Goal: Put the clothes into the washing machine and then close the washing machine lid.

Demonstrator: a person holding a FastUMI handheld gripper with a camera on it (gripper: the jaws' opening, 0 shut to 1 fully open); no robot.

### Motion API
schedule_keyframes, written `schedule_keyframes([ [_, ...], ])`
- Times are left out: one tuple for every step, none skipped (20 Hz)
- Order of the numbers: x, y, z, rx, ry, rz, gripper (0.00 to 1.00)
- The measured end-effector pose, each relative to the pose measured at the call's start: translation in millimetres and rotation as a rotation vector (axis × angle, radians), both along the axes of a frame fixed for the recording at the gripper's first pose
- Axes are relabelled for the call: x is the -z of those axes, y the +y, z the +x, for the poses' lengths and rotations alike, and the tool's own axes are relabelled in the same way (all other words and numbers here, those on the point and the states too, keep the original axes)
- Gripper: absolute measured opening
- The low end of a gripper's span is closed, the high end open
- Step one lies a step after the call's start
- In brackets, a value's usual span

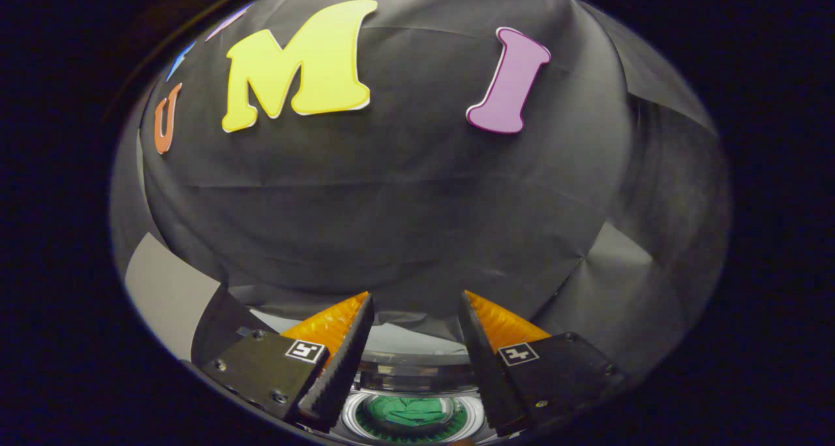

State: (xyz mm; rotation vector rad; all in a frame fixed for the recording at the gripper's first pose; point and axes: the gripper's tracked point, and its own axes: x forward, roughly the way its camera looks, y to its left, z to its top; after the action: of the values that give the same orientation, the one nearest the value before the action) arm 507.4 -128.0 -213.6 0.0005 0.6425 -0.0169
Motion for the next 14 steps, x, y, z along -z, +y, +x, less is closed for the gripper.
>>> schedule_keyframes([
  [4, -4, -1, 0.013, -0.002, 0.009, 0.82],
  [15, -8, -3, 0.030, 0.011, 0.018, 0.82],
  [21, -12, -7, 0.046, 0.026, 0.038, 0.82],
  [21, -12, -11, 0.041, 0.008, 0.075, 0.82],
  [23, -14, -13, 0.036, -0.010, 0.091, 0.82],
  [24, -16, -15, 0.031, -0.006, 0.083, 0.86],
  [26, -16, -17, 0.024, -0.006, 0.074, 0.89],
  [23, -15, -17, 0.023, -0.008, 0.070, 0.92],
  [22, -15, -20, 0.026, -0.017, 0.071, 0.92],
  [21, -14, -22, 0.027, -0.031, 0.070, 0.92],
  [20, -14, -25, 0.025, -0.046, 0.069, 0.92],
  [20, -15, -28, 0.025, -0.056, 0.068, 0.92],
  [20, -15, -30, 0.025, -0.062, 0.069, 0.92],
  [21, -15, -33, 0.025, -0.068, 0.068, 0.92],
])
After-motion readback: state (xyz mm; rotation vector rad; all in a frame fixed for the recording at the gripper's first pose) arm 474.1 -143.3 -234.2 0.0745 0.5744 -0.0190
